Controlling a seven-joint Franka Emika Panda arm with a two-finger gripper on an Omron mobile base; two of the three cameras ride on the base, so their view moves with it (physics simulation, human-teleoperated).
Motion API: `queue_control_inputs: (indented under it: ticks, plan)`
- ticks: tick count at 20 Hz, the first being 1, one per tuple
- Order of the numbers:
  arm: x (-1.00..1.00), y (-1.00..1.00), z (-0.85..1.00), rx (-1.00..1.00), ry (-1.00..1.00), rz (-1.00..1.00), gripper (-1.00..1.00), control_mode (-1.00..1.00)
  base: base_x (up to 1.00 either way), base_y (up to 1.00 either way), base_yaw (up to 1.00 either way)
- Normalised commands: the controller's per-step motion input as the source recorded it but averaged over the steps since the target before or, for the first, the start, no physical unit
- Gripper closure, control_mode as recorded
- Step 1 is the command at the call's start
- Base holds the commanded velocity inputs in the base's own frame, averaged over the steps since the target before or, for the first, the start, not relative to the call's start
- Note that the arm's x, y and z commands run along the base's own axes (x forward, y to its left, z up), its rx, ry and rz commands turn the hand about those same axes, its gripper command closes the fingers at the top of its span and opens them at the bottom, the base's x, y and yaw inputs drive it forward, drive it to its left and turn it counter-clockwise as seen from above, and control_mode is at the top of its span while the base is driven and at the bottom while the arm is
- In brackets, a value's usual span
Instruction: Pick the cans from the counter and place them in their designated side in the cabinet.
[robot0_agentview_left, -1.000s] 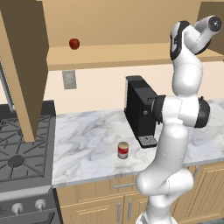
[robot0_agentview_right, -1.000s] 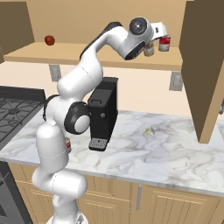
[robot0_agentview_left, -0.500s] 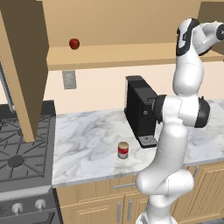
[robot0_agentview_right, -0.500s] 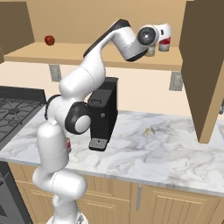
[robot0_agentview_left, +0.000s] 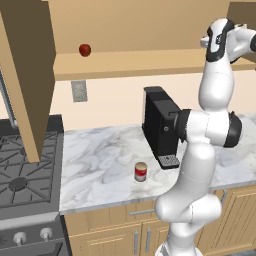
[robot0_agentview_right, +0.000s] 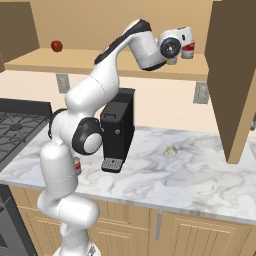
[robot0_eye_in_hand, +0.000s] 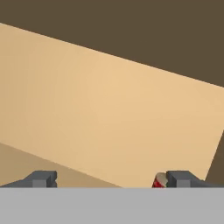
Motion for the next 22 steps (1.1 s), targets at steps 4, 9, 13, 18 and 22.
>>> queue_control_inputs:
  ticks: [4, 9, 13, 18, 22]
  plan:
    - [-0.08, 0.59, 0.13, -0.02, -0.05, 0.07, -1.00, -1.00, 0.00, 0.00, 0.00]
    - [-0.29, 0.48, 0.14, -0.04, -0.08, 0.05, -1.00, -1.00, 0.00, 0.00, 0.00]
    - [-0.49, 0.40, 0.09, -0.05, -0.09, 0.01, -1.00, -1.00, 0.00, 0.00, 0.00]
    - [-0.60, 0.45, 0.02, -0.08, -0.06, 0.00, -1.00, -1.00, 0.00, 0.00, 0.00]
    - [-0.66, 0.45, 0.00, -0.07, -0.06, 0.00, -1.00, -1.00, 0.00, 0.00, 0.00]
